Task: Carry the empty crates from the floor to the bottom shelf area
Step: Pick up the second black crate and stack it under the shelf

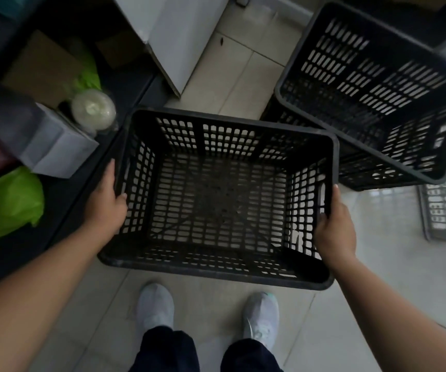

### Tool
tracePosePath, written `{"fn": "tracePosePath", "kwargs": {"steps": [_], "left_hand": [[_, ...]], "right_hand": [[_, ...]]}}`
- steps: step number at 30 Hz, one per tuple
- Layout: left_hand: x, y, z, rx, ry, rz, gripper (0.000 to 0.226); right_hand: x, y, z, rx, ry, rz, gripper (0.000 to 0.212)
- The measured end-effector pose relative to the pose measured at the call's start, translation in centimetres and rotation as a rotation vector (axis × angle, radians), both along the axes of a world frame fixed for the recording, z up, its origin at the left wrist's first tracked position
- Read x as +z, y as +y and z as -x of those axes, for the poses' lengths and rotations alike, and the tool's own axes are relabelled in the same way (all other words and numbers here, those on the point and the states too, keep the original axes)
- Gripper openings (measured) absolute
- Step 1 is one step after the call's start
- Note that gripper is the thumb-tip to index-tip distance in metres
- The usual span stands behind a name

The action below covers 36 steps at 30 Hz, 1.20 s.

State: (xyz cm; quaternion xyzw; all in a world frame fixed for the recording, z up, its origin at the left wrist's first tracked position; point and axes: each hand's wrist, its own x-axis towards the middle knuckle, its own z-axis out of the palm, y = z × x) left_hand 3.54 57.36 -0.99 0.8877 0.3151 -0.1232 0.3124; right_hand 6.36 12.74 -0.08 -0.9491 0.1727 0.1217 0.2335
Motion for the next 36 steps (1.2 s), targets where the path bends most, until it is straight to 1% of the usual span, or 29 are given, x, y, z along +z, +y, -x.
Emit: {"fn": "tracePosePath", "kwargs": {"steps": [4, 8, 12, 15, 19, 24, 27, 30, 33, 36], "left_hand": [[6.5, 0.6, 4.3, 0.062, 0.007, 0.054, 0.084], [14.5, 1.0, 9.5, 0.191, -0.008, 0.078, 0.087], [23.2, 0.9, 14.3, 0.313, -0.062, 0.082, 0.088], [29.9, 0.2, 18.1, 0.42, -0.072, 0.101, 0.086], [38.2, -1.4, 24.4, 0.593, -0.077, 0.025, 0.083], [46.6, -3.5, 33.7, 0.761, -0.195, -0.048, 0.083], [50.7, -5.0, 40.6, 0.862, -0.243, -0.08, 0.083], [54.7, -6.8, 48.5, 0.984, -0.274, -0.121, 0.083], [58.1, -9.7, 57.5, 1.129, -0.248, -0.16, 0.084], [60.8, -13.7, 66.6, 1.289, -0.282, -0.218, 0.086]], "right_hand": [[6.7, 0.5, 1.9, 0.045, 0.028, 0.002, 0.069], [15.1, 1.8, 3.1, 0.113, 0.044, -0.022, 0.068], [23.2, 3.0, 2.7, 0.22, 0.018, -0.068, 0.069], [29.1, 3.7, 2.4, 0.322, -0.005, -0.06, 0.07], [37.1, 5.2, 2.6, 0.486, -0.072, -0.049, 0.07], [46.3, 8.9, 4.5, 0.717, -0.146, 0.0, 0.071], [50.8, 12.6, 6.9, 0.872, -0.195, -0.017, 0.071], [54.9, 16.7, 11.0, 1.031, -0.206, -0.04, 0.072], [57.8, 20.6, 16.8, 1.204, -0.197, -0.096, 0.073], [60.2, 24.0, 23.9, 1.379, -0.219, -0.109, 0.073]]}}
